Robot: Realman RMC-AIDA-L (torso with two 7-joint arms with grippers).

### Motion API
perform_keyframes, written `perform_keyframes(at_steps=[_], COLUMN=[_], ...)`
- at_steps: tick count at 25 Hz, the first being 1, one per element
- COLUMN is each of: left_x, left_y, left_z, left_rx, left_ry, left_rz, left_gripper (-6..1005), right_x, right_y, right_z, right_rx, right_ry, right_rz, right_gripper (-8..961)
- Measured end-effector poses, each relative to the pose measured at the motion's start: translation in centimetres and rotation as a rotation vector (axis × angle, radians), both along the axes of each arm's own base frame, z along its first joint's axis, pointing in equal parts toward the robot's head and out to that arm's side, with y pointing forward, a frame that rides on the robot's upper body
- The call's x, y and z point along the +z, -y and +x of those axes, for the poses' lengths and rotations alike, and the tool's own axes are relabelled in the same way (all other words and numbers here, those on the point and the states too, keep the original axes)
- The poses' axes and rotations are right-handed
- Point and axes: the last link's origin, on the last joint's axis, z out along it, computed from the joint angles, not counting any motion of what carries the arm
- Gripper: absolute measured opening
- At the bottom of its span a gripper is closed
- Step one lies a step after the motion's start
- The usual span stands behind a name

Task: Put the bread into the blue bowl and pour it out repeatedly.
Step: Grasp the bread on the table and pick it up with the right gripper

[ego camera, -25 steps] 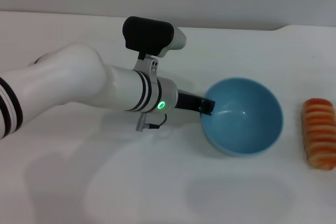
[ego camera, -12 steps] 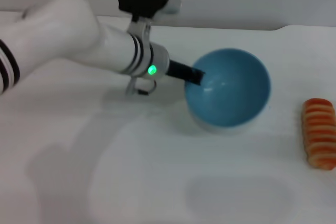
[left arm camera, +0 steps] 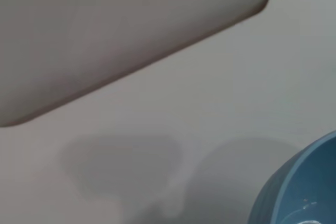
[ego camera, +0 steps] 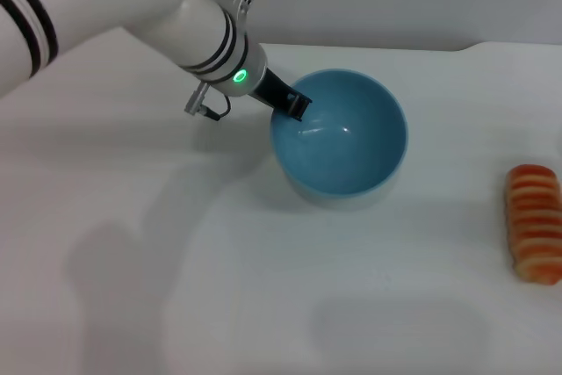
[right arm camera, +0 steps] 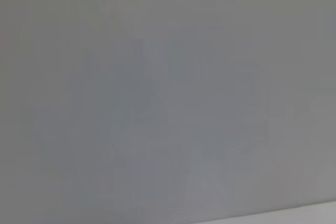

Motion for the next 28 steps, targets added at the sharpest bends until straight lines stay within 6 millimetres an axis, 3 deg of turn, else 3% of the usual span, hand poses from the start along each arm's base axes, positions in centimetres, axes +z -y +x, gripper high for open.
perform_keyframes(at_steps=[7, 8, 13, 20, 28], left_x=[0.2, 0.1, 0.0, 0.1, 0.2], left_y=[0.1, 0.2, 0.3, 0.1, 0.0], left_z=[-0.1, -0.3, -0.6, -0.9, -1.3], left_rx=[0.028, 0.035, 0.048, 0.057, 0.059], left_ry=[-0.001, -0.001, -0.003, 0.018, 0.030], left_rz=[-0.015, -0.015, -0.016, 0.008, 0.030], left_gripper=[-1, -1, 0, 0, -1], right_x=[2.8, 4.1, 6.6, 9.0, 9.1], right_y=[-2.8, -3.6, -4.5, -3.2, -0.6], right_z=[-1.8, -2.7, -4.5, -6.2, -4.3], right_rx=[0.081, 0.068, 0.023, -0.154, -0.210], right_ry=[-0.150, -0.165, -0.145, -0.128, -0.148], right_rz=[-0.240, -0.335, -0.464, -0.695, -0.746], right_gripper=[653, 652, 646, 637, 628])
